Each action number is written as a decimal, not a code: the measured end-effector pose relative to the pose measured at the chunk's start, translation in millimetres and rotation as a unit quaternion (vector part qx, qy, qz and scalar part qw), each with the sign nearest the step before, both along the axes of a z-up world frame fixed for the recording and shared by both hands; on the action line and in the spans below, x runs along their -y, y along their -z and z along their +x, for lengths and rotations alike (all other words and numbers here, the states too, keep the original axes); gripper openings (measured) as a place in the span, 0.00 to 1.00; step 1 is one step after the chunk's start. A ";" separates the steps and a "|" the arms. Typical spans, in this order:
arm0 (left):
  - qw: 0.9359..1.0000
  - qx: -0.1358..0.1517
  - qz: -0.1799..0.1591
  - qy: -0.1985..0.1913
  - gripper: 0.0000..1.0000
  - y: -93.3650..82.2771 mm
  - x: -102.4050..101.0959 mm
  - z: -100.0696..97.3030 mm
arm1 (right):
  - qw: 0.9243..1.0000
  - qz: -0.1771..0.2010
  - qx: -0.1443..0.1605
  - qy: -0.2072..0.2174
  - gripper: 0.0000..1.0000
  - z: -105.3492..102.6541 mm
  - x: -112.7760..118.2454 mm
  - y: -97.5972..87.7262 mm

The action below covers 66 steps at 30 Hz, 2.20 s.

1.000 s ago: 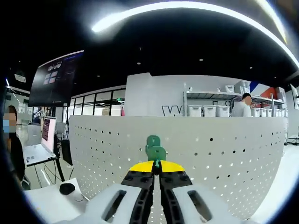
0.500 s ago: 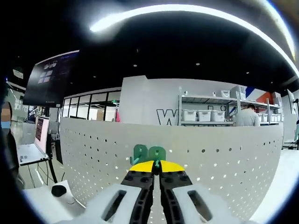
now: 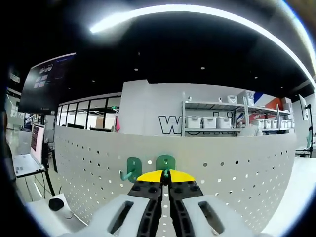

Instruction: Insert the hook assembly into the mounting plate slot until the hook locks in place.

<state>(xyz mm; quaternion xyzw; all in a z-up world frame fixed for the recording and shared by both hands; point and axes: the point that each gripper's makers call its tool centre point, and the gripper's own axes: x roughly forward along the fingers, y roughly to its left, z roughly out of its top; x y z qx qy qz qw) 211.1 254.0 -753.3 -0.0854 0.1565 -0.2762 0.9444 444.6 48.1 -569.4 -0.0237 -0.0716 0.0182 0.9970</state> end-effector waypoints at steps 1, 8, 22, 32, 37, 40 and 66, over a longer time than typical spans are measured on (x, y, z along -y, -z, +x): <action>1.000 0.000 0.000 0.000 0.99 0.0 0.1 0.0 | 1.000 0.001 -0.002 -0.001 0.00 0.7 -0.2 0.7; 1.000 0.000 0.002 0.000 0.98 0.6 0.3 -0.6 | 1.000 0.003 -0.002 0.004 0.00 2.7 -0.2 2.6; 1.000 -0.002 0.005 0.001 0.98 1.4 0.9 -1.4 | 1.000 0.012 -0.011 0.021 0.00 5.5 2.5 10.2; 1.000 -0.002 0.008 0.002 0.98 1.8 0.9 -1.8 | 0.999 0.010 -0.032 0.028 0.01 7.3 0.6 13.6; 1.000 0.001 0.008 0.001 0.98 0.8 0.1 -1.8 | 0.999 0.003 -0.037 0.039 0.06 7.6 2.5 12.1; 1.000 0.002 0.007 0.001 0.98 0.1 -0.1 -1.5 | 0.998 0.016 -0.041 0.039 0.08 8.4 3.9 10.5; 1.000 -0.005 0.024 0.017 1.00 4.7 6.6 -6.5 | 0.994 -0.033 -0.106 -0.002 0.45 -51.3 21.7 34.0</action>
